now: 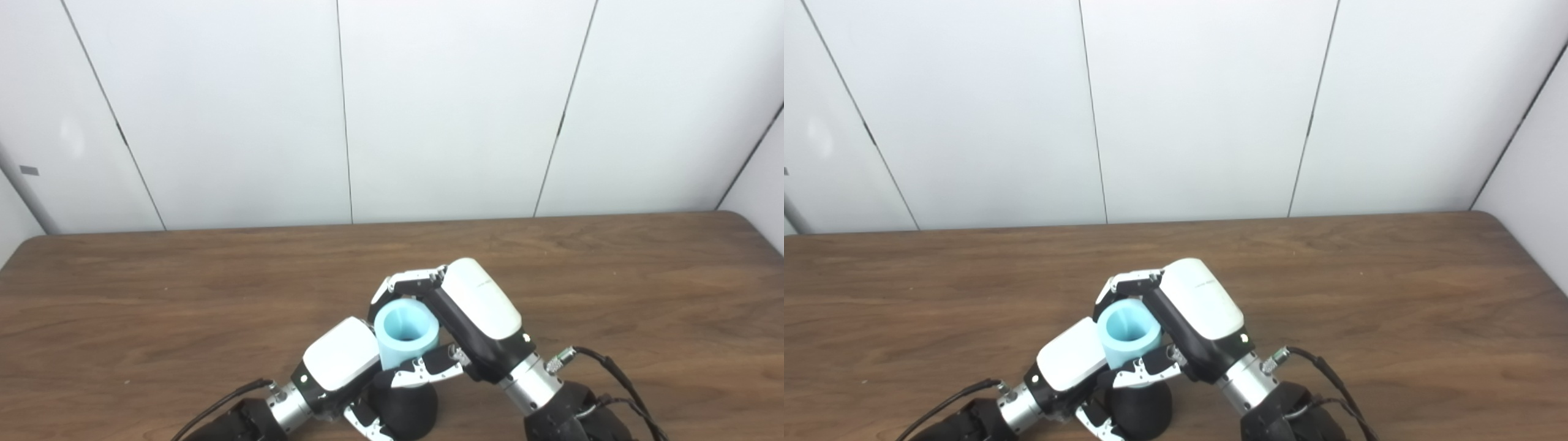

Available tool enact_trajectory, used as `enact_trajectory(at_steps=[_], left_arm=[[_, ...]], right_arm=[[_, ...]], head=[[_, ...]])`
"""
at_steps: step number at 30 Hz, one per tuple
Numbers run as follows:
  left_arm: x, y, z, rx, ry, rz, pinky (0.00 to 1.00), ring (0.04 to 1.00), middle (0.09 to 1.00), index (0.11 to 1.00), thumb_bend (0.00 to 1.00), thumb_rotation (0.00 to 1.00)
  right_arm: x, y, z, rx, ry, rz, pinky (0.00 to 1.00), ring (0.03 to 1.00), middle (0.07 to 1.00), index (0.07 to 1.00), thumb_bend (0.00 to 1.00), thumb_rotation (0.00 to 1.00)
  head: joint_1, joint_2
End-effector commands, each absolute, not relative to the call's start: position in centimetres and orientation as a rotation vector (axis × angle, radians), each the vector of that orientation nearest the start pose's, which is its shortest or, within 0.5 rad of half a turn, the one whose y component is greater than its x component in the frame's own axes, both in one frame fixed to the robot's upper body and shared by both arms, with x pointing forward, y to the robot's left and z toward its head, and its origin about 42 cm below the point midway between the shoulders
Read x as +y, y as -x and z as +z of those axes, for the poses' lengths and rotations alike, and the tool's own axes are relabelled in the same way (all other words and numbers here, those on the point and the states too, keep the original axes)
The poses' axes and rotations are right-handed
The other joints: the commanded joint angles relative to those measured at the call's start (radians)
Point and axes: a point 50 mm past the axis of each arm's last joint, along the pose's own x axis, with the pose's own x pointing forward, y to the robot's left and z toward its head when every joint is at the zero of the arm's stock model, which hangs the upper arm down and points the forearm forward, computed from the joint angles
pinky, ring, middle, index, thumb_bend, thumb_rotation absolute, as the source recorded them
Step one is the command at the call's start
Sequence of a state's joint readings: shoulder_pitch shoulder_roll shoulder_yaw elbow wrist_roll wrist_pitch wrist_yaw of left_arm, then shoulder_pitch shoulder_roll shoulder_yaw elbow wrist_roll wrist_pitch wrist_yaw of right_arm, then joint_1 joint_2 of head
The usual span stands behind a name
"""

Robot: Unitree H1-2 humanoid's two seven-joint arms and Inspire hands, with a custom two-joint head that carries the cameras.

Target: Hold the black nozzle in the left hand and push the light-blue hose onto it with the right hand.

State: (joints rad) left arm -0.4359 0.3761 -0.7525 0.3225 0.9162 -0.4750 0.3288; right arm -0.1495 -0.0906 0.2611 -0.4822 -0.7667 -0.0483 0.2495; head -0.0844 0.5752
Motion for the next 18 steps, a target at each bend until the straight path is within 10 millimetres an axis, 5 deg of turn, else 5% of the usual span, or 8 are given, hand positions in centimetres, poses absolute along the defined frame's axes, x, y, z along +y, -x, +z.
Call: enact_trajectory(at_steps=[1,18], left_arm=[[13.92,-30.06,5.44,-0.699,-1.181,-0.892,0.10,0.146,0.471,0.479,0.52,0.00],[13.86,-30.10,5.37,-0.700,-1.183,-0.890,0.10,0.151,0.471,0.479,0.53,0.00]], right_arm=[[-14.41,-27.52,25.90,-0.701,0.836,0.271,0.10,0.153,0.475,0.483,0.53,0.00],[-14.74,-26.70,25.17,-0.704,0.803,0.247,0.09,0.140,0.471,0.483,0.53,0.00]], head=[[0.000,0.001],[-0.001,0.003]])
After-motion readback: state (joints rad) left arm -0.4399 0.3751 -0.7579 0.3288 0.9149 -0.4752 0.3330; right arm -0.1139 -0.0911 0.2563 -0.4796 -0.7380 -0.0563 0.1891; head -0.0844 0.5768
